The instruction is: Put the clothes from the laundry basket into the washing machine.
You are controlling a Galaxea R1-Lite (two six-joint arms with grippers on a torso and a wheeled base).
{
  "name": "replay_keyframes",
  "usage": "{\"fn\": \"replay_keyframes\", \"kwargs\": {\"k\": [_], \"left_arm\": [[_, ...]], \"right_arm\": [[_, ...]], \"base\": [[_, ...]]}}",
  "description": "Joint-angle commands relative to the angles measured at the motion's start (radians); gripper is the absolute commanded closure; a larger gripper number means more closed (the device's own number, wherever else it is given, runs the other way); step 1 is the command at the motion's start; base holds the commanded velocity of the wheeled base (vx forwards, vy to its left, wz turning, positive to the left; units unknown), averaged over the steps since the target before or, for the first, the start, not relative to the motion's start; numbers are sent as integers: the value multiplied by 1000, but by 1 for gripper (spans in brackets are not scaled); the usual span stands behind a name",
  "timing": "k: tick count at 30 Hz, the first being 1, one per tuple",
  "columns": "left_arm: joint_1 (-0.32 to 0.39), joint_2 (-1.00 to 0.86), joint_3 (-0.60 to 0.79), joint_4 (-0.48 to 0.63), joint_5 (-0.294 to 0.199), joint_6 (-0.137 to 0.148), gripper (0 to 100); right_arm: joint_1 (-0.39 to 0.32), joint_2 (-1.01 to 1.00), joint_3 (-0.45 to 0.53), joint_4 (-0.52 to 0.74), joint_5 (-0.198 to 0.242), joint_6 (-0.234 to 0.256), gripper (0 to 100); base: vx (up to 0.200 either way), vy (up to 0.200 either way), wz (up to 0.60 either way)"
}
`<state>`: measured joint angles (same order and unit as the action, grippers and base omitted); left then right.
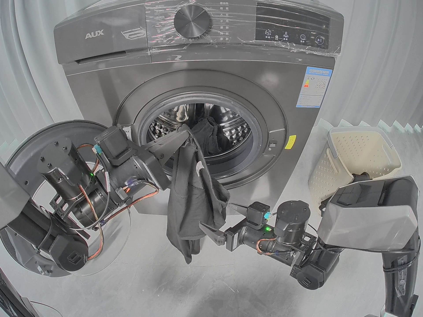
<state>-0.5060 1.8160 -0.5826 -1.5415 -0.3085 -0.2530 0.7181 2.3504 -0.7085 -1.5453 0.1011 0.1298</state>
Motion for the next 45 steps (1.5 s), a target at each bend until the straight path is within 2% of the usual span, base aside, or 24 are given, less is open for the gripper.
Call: {"fn": "replay_keyframes", "kwargs": {"k": [1, 5, 12, 18, 21, 23, 24, 26, 42, 43, 45], "left_arm": [[3, -4, 4, -2, 0, 0, 100], [1, -6, 1, 0, 0, 0, 100], [0, -6, -5, 1, 0, 0, 100], [-2, -9, -8, 1, 0, 0, 100], [-13, -10, -16, 1, 2, 0, 100], [-13, -10, -20, 3, 2, 0, 100], [-13, -10, -23, 3, 2, 0, 100], [-13, -10, -25, 3, 3, -2, 100], [10, -17, 0, -5, 19, -2, 100], [52, -41, 47, 3, 14, 0, 100], [70, -46, 86, 1, 3, 4, 100]], "right_arm": [[-19, 61, -81, 1, 28, -1, 0], [-29, 92, -129, -1, 52, -6, 0], [-16, 93, -195, 1, 52, -19, 0], [-14, 156, -266, 1, 32, -38, 0], [-2, 213, -330, 1, -14, -38, 0], [0, 225, -347, 2, -23, -38, 0], [3, 233, -355, 2, -34, -38, 100], [6, 244, -359, 1, -50, -35, 100], [-6, 191, -333, -2, -57, -19, 100], [-40, 130, -302, -1, -69, -13, 100], [-69, 96, -301, 1, -75, -13, 100]], "base": [[0, 0, 0], [0, 0, 0], [0, 0, 0], [0, 0, 0], [0, 0, 0], [0, 0, 0], [0, 0, 0], [0, 0, 0], [0, 0, 0], [0, 0, 0], [0, 0, 0]]}}
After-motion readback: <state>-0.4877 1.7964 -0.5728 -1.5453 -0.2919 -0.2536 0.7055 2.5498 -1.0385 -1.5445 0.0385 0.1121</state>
